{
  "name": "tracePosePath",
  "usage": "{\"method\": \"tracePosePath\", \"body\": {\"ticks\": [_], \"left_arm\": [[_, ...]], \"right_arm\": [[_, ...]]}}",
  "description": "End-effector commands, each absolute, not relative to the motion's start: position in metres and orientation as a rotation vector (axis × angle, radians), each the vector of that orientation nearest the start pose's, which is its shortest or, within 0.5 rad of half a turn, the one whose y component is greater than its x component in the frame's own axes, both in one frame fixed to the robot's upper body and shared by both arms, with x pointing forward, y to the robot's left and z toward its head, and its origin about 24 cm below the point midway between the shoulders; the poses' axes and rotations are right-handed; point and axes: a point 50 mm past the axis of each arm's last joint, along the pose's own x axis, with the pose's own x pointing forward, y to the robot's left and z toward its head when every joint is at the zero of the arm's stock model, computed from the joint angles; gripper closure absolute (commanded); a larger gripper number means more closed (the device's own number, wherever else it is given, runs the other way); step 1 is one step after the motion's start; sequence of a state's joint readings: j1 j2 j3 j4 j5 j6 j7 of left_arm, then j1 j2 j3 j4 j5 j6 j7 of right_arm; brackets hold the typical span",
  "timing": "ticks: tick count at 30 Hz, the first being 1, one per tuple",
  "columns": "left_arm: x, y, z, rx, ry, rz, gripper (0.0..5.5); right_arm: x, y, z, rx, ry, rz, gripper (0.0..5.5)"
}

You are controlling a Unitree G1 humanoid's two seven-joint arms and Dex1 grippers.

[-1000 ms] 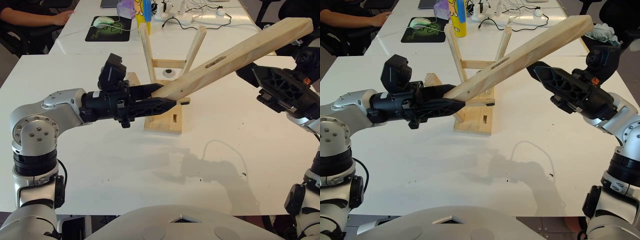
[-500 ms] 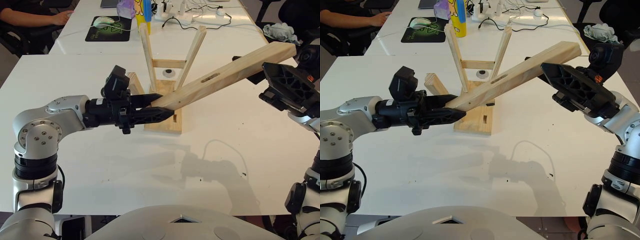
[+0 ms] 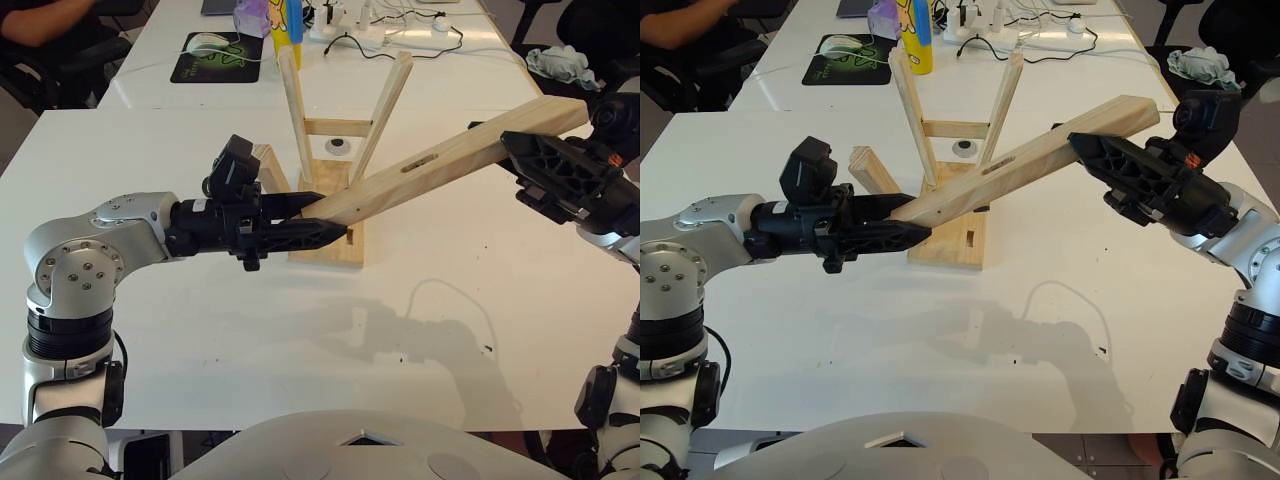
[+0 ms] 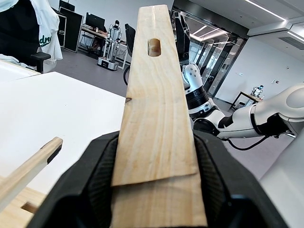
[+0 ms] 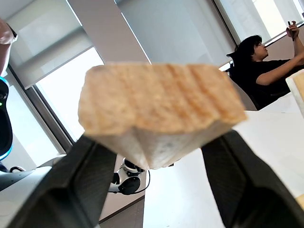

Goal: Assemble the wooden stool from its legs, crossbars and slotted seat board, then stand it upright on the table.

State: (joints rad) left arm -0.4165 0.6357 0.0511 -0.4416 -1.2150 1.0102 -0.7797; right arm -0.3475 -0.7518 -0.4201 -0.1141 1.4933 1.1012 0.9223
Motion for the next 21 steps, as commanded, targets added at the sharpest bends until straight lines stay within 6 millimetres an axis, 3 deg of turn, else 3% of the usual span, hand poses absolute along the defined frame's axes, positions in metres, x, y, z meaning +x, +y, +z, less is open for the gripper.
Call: {"method": "tracePosePath", "body": {"ticks": [1, 10, 11, 16, 21], "left_arm": [[0.226, 0.134, 0.196, -0.291, 0.231, -1.488, 3.45], [0.232, 0.134, 0.196, -0.294, 0.189, -1.451, 3.45], [0.233, 0.134, 0.196, -0.298, 0.184, -1.446, 3.09], [0.231, 0.134, 0.198, -0.35, 0.176, -1.451, 2.56], [0.227, 0.133, 0.199, -0.411, 0.185, -1.472, 2.56]], "right_arm": [[0.232, -0.23, 0.216, 0.665, 0.083, 1.373, 3.24], [0.232, -0.231, 0.212, 0.635, 0.104, 1.362, 3.33], [0.233, -0.231, 0.212, 0.63, 0.108, 1.357, 3.33], [0.235, -0.229, 0.205, 0.606, 0.135, 1.341, 3.37], [0.235, -0.228, 0.198, 0.582, 0.169, 1.331, 3.38]]}}
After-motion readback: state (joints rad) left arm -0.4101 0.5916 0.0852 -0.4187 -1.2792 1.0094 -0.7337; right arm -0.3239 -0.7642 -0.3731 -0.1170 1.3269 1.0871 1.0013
